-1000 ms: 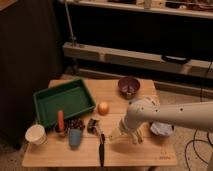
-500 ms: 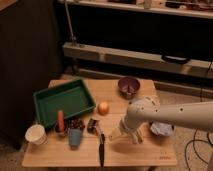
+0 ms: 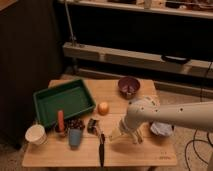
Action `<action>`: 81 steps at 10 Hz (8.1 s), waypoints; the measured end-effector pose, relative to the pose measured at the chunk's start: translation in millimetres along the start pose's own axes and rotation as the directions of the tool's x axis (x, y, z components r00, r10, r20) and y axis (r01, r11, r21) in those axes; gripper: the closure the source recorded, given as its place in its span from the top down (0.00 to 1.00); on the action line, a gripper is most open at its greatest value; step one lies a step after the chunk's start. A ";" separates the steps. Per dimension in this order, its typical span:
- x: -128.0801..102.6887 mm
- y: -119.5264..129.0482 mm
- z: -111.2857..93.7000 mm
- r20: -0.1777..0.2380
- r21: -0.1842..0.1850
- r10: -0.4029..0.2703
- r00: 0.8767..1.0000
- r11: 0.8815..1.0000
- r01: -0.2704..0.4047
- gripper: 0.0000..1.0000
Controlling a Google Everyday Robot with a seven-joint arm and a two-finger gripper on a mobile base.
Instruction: Place brush in tray
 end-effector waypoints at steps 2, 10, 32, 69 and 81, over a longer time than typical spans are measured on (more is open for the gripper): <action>0.0 0.0 0.0 0.000 0.000 0.000 1.000 1.000 0.000 0.80; 0.5 0.2 -0.4 -0.001 0.004 -0.002 1.000 1.000 0.002 0.80; -77.2 90.3 56.3 -0.291 0.101 -0.048 0.956 0.992 0.081 0.80; -88.2 107.7 -113.1 0.006 0.136 -0.219 0.976 0.967 0.216 0.00; -318.1 204.9 -102.8 0.064 0.038 -0.457 0.887 0.889 0.455 0.00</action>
